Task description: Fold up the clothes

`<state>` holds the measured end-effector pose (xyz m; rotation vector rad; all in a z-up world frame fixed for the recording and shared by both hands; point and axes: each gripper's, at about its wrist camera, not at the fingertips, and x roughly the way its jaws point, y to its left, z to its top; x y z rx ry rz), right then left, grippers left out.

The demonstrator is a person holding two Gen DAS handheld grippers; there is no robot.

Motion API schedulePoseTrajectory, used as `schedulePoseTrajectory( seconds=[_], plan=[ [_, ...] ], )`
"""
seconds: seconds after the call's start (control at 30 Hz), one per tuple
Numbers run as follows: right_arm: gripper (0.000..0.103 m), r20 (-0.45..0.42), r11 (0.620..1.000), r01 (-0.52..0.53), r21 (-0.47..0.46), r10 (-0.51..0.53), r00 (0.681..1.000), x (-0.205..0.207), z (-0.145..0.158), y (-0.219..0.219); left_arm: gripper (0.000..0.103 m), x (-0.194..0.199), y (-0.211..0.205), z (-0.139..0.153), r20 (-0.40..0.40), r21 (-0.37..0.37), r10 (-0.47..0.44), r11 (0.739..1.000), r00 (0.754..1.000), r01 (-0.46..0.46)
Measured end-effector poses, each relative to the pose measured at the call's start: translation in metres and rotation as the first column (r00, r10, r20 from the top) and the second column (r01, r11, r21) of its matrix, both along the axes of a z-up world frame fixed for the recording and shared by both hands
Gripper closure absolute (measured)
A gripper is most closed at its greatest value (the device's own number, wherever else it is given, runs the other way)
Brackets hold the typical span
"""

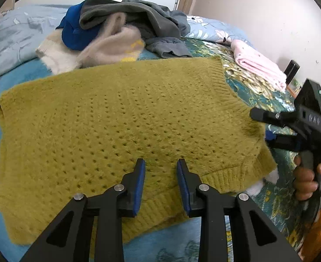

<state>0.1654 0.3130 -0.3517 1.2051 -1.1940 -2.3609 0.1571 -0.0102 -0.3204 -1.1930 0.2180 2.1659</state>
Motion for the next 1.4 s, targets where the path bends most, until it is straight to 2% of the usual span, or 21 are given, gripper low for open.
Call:
schedulePoseTrajectory(
  seconds=[0.13,0.27,0.33,0.47,0.63,0.73,0.83,0.97,1.17,1.3,1.4],
  plan=[
    [0.042,0.012,1.0,-0.009,-0.03,0.01,1.0,-0.01,-0.007,0.005,0.07,-0.002,0.004,0.001,0.007,-0.049,-0.003,0.999,1.0,0.003],
    [0.042,-0.081,0.998,-0.061,-0.013,0.06,0.995,-0.007,-0.009,0.001,0.069,-0.002,0.005,-0.001,0.039,-0.067,-0.002,0.998,0.999,0.004],
    [0.045,-0.124,0.997,-0.075,-0.021,0.072,0.99,-0.004,-0.011,0.001,0.069,-0.003,0.006,-0.001,0.057,-0.072,0.002,0.997,0.998,0.002],
    [0.052,-0.156,0.99,-0.119,-0.076,0.106,0.982,-0.006,-0.017,0.007,0.068,-0.004,0.006,-0.003,0.064,-0.071,0.002,0.998,0.998,0.002],
    [0.066,-0.14,0.988,-0.114,-0.104,0.099,0.985,-0.01,-0.024,0.013,0.068,-0.005,0.008,-0.006,0.07,-0.066,0.025,0.998,0.997,-0.02],
    [0.071,-0.107,0.994,-0.097,-0.049,0.091,0.99,-0.013,-0.02,0.008,0.068,-0.006,0.005,-0.006,0.074,-0.049,0.024,0.999,0.997,-0.02],
    [0.072,-0.047,0.998,-0.06,0.019,0.061,0.997,-0.012,-0.012,0.0,0.068,-0.01,0.001,-0.007,0.101,-0.019,0.024,1.0,0.995,-0.022],
    [0.077,0.022,0.996,-0.014,0.087,0.012,1.0,-0.012,0.011,-0.008,0.067,-0.013,-0.001,-0.009,0.116,0.002,0.021,1.0,0.993,-0.022],
    [0.08,0.024,0.983,-0.028,0.18,0.024,0.999,-0.027,0.071,-0.041,0.067,-0.009,0.001,-0.009,0.089,-0.003,0.026,1.0,0.996,-0.026],
    [0.08,0.012,0.944,-0.096,0.316,0.097,0.995,-0.049,0.118,-0.084,0.067,-0.014,-0.036,0.004,0.175,0.13,0.051,0.989,0.983,-0.075],
    [0.08,0.014,0.882,-0.179,0.437,0.192,0.981,-0.069,0.151,-0.129,0.067,-0.014,-0.089,0.026,0.122,0.221,0.145,0.96,0.982,-0.169]
  ],
)
